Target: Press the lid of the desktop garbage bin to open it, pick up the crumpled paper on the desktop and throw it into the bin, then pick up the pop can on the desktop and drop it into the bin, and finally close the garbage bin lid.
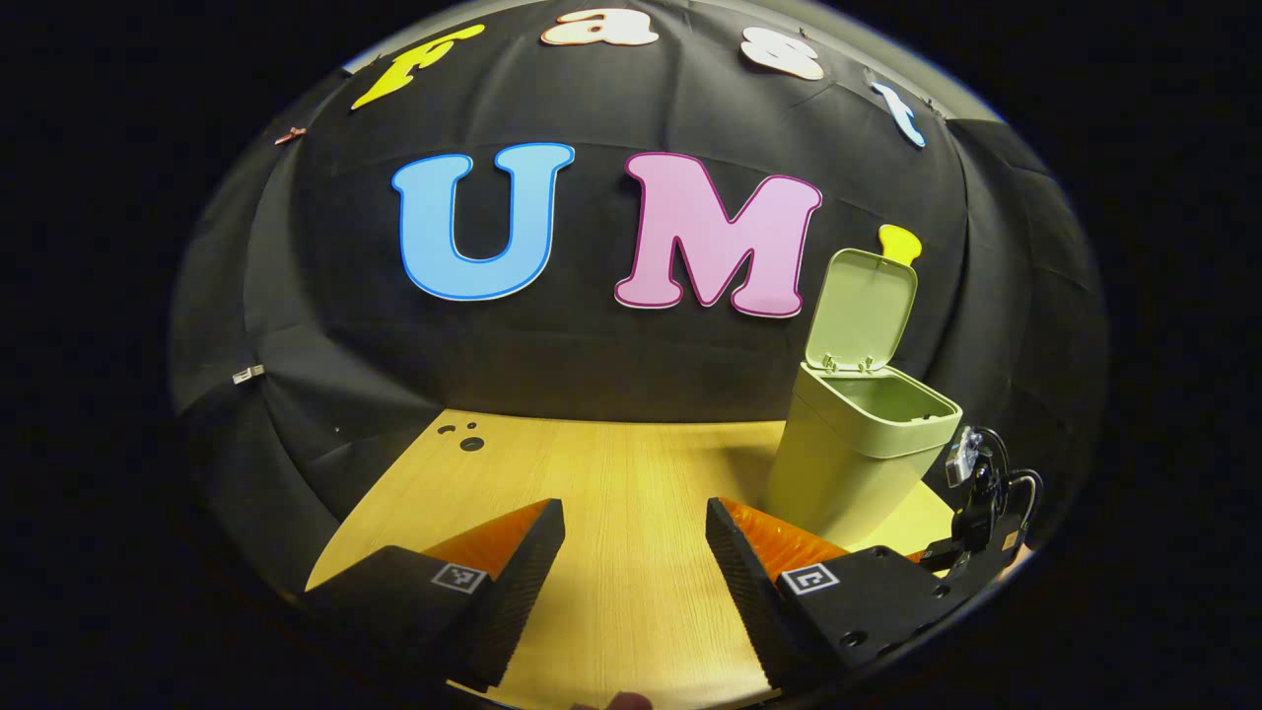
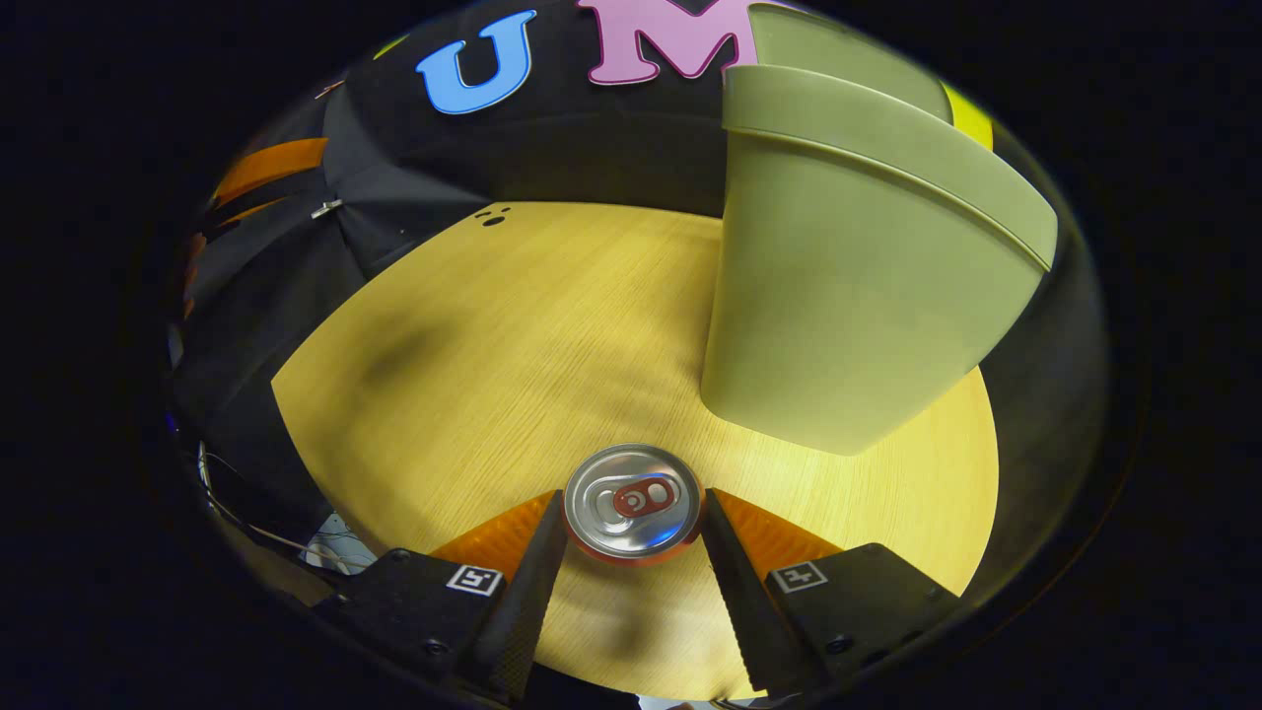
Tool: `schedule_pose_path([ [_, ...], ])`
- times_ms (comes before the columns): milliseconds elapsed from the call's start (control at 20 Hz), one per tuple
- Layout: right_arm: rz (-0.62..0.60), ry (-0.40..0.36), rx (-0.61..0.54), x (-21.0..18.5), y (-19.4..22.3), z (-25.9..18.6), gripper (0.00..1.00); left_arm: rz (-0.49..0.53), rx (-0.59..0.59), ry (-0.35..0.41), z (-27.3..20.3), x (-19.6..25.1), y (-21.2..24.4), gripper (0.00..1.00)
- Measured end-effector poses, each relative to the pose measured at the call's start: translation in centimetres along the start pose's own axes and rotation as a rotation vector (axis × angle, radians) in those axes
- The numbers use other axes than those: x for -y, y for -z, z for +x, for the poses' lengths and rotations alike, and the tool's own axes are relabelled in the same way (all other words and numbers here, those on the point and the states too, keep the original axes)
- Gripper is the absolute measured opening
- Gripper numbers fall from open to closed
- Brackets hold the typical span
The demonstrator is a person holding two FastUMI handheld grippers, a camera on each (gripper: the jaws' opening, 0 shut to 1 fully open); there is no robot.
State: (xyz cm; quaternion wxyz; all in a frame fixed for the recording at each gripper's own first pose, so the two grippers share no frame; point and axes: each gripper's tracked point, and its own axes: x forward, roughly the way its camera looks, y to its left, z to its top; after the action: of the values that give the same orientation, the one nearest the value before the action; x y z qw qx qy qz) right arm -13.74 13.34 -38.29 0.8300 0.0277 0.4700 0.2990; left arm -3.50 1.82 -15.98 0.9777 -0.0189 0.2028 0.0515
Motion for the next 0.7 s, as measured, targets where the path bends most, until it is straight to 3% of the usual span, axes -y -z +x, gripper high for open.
schedule_pose_path([
  [600,0.023,-0.04,0.174,-1.1,-7.2,-8.0,0.82,0.016,0.002,0.027,-0.3,0.8,-0.2,0.93],
  [650,0.023,-0.046,0.192,-1.2,-8.0,-8.8,0.78,0.016,0.001,0.029,-0.3,0.9,-0.2,0.93],
  [700,0.021,-0.05,0.21,-1.3,-8.9,-9.6,0.82,0.016,-0.001,0.03,-0.3,1.0,-0.1,0.93],
])
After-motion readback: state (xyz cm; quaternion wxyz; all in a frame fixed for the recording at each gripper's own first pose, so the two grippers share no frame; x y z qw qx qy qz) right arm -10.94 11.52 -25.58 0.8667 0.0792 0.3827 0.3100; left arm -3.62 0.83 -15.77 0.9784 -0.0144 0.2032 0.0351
